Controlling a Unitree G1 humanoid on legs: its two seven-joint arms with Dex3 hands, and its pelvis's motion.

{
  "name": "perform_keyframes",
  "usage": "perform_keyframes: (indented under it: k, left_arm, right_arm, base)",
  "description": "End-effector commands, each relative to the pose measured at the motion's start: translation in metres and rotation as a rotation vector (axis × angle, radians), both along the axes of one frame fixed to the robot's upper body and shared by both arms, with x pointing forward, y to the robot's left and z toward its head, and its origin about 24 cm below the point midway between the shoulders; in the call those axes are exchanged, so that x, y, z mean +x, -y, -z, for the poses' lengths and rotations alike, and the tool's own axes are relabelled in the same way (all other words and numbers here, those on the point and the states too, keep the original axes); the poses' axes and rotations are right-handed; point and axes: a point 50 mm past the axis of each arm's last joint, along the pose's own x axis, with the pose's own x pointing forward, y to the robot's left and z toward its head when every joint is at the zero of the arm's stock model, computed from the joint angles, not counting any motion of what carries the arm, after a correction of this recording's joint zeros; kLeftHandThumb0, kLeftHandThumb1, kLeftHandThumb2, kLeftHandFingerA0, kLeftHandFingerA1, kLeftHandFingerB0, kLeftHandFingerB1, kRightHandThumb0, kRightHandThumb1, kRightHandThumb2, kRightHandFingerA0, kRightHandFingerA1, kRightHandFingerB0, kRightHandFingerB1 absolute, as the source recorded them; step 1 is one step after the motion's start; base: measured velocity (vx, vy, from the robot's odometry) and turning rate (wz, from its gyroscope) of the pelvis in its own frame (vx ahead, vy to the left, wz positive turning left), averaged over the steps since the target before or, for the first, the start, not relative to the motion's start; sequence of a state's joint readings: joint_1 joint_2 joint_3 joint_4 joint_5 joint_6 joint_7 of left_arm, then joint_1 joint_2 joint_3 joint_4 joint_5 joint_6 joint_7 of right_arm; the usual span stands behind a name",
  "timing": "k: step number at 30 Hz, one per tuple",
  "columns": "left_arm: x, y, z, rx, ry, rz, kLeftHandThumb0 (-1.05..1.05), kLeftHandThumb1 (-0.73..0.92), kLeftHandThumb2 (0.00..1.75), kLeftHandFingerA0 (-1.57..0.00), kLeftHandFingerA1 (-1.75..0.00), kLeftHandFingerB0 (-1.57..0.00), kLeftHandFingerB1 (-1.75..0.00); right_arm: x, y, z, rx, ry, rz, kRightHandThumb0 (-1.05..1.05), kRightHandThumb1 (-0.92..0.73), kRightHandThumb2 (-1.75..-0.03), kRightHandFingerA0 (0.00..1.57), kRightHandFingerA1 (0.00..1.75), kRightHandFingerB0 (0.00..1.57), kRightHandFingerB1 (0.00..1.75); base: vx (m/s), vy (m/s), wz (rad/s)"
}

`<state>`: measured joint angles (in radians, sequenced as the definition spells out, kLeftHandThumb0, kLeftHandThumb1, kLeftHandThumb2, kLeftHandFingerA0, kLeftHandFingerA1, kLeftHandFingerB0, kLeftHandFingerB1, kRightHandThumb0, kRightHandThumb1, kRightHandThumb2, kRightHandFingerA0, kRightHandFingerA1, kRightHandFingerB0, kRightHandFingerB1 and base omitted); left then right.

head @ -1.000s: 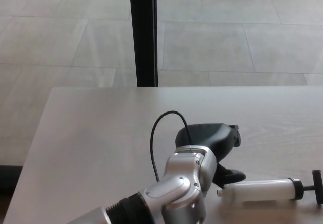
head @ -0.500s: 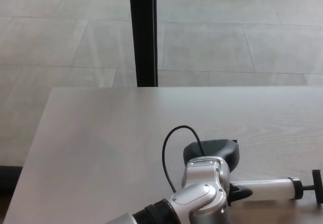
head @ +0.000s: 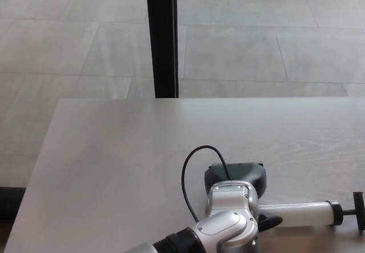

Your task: The robot uses its left hand to lift the air pump kept on the middle of the desk and use the right hand to pull out the handle

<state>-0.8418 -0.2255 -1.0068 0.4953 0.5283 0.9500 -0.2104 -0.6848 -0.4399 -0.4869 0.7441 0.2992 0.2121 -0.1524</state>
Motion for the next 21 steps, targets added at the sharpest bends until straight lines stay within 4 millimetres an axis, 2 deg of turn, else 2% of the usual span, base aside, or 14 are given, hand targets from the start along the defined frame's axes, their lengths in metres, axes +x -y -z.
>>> perform_keyframes:
  k: [1,4,5,6,7,9,14,15,16,17,18,19,20,21]
  left_arm:
    - [-0.015,0.021,0.005,0.013,0.036,0.065,-0.84,0.55,1.02,0.0,-0.5,0.0,-0.33]
    - [-0.024,0.027,0.013,-0.01,0.128,0.079,-0.86,0.53,0.97,-0.14,-0.62,-0.03,-0.46]
    - [-0.028,0.029,0.014,-0.016,0.172,0.088,-0.42,0.4,1.02,-0.07,-0.57,0.0,-0.53]
    - [-0.031,0.031,0.016,-0.026,0.208,0.095,-0.42,0.42,1.03,-0.07,-0.57,0.0,-0.52]
    - [-0.034,0.032,0.019,-0.054,0.247,0.109,-0.76,0.56,0.86,-0.21,-0.68,-0.11,-0.51]
    - [-0.039,0.035,0.023,-0.114,0.264,0.116,-0.69,0.68,0.59,-0.18,-0.72,-0.12,-0.43]
    - [-0.05,0.038,0.029,-0.185,0.35,0.192,-0.63,0.68,0.59,-0.18,-0.65,-0.13,-0.42]
    - [-0.052,0.039,0.03,-0.189,0.374,0.212,-0.65,0.54,0.86,-0.2,-0.64,-0.11,-0.49]
    - [-0.053,0.039,0.031,-0.187,0.386,0.221,-0.64,0.69,0.59,-0.23,-0.69,-0.14,-0.41]
    - [-0.054,0.039,0.032,-0.189,0.389,0.231,-0.66,0.55,0.87,-0.2,-0.65,-0.1,-0.49]
    - [-0.056,0.038,0.033,-0.2,0.391,0.24,-0.66,0.54,0.87,-0.22,-0.65,-0.12,-0.5]
    - [-0.059,0.038,0.034,-0.206,0.397,0.243,-0.66,0.54,0.87,-0.22,-0.65,-0.12,-0.5]
    - [-0.06,0.038,0.035,-0.216,0.4,0.25,-0.65,0.53,0.87,-0.24,-0.68,-0.12,-0.52]
    - [-0.062,0.038,0.035,-0.24,0.411,0.259,-0.65,0.52,0.88,-0.29,-0.74,-0.13,-0.52]
  right_arm:
    - [-0.001,0.005,-0.01,-0.016,0.028,0.017,-0.54,-0.71,-0.62,0.66,0.55,0.49,0.42]
    - [-0.001,0.006,-0.01,-0.021,0.026,0.031,-0.51,-0.72,-0.61,0.65,0.54,0.48,0.41]
    - [-0.001,0.006,-0.009,-0.014,0.032,0.035,-0.52,-0.71,-0.61,0.66,0.55,0.49,0.41]
    - [-0.002,0.006,-0.008,-0.007,0.031,0.043,-0.52,-0.71,-0.61,0.66,0.54,0.49,0.41]
    - [-0.002,0.007,-0.008,-0.004,0.031,0.05,-0.53,-0.7,-0.61,0.67,0.55,0.49,0.41]
    - [-0.003,0.008,-0.008,-0.009,0.035,0.057,-0.54,-0.69,-0.61,0.66,0.55,0.49,0.42]
    - [-0.004,0.011,-0.005,-0.014,0.017,0.065,-0.52,-0.71,-0.61,0.65,0.53,0.45,0.39]
    - [-0.004,0.011,-0.004,-0.027,-0.002,0.059,-0.59,-0.58,-0.9,0.6,0.63,0.37,0.51]
    - [-0.004,0.011,-0.004,-0.043,-0.027,0.049,-0.62,-0.6,-0.92,0.61,0.62,0.34,0.5]
    - [-0.004,0.01,-0.002,-0.054,-0.059,0.032,-0.53,-0.74,-0.62,0.66,0.51,0.36,0.35]
    - [-0.005,0.011,0.001,-0.057,-0.081,0.016,-0.61,-0.61,-0.91,0.62,0.63,0.32,0.49]
    - [-0.007,0.01,0.005,-0.069,-0.106,0.003,-0.61,-0.61,-0.91,0.62,0.63,0.32,0.49]
    - [-0.008,0.011,0.008,-0.078,-0.131,0.008,-0.59,-0.6,-0.89,0.63,0.63,0.32,0.49]
    - [-0.012,0.013,0.014,-0.087,-0.18,-0.005,-0.52,-0.73,-0.62,0.57,0.54,0.32,0.37]
  base:
    - [0.0,0.0,0.0]
    - [0.0,0.0,0.0]
    - [0.0,0.0,0.0]
    - [0.0,0.0,0.0]
    - [0.0,0.0,0.0]
    - [0.0,0.0,0.0]
    - [0.0,0.0,0.0]
    - [0.0,0.0,0.0]
    - [0.0,0.0,0.0]
    - [0.0,0.0,0.0]
    - [0.0,0.0,0.0]
    - [0.0,0.0,0.0]
    - [0.0,0.0,0.0]
    - [0.0,0.0,0.0]
